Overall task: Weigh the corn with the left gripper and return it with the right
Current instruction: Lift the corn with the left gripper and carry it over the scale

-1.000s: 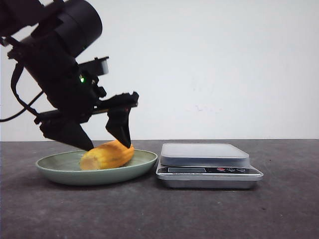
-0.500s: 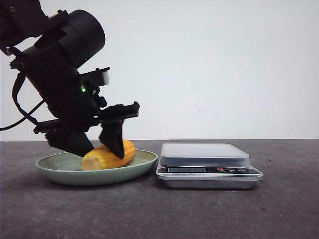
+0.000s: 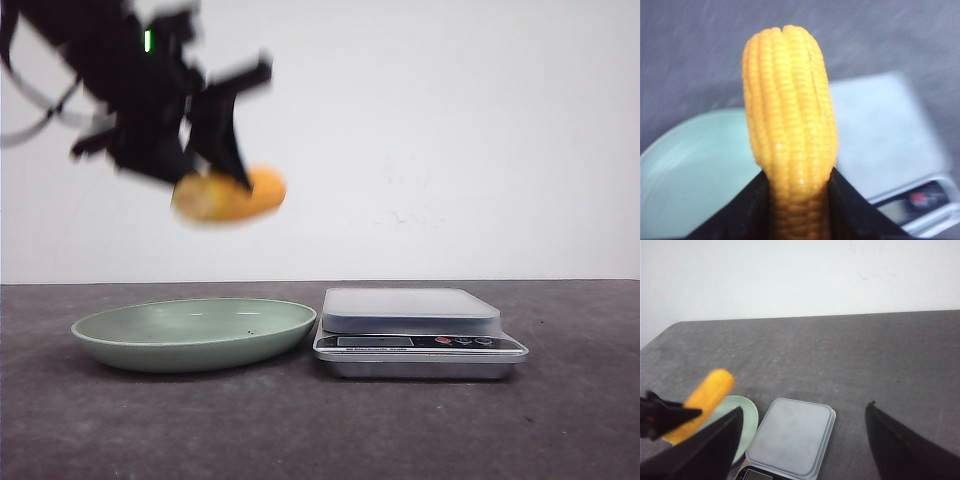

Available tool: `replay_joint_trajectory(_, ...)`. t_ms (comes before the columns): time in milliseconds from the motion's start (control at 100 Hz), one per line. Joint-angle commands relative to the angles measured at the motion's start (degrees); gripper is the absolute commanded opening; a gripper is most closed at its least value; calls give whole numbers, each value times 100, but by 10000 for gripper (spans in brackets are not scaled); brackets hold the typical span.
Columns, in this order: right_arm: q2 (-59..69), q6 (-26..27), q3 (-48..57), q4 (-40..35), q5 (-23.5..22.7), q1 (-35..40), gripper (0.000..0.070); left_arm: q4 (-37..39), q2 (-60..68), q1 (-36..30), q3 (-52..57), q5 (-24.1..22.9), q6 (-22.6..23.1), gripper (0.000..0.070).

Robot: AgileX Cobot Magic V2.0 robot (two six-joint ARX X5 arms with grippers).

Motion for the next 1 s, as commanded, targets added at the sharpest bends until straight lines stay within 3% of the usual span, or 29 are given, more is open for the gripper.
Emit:
replay_joint_trajectory(0,20,-22,83,98,-11,4,484,-116,59,-201,350,55,111,4)
replay_joint_trajectory(220,20,-9,83,138,-11,7,484,-754,741,-708,1847,155,114,4)
replay_joint_trajectory(530,20,-7,83,136,-13,44,484,-2006,2524,-791,3650,348,125,4)
replay_joint_trajectory(990,20,17,83,136,-11,48,483,-2413,3762,-791,3954,428,136,4)
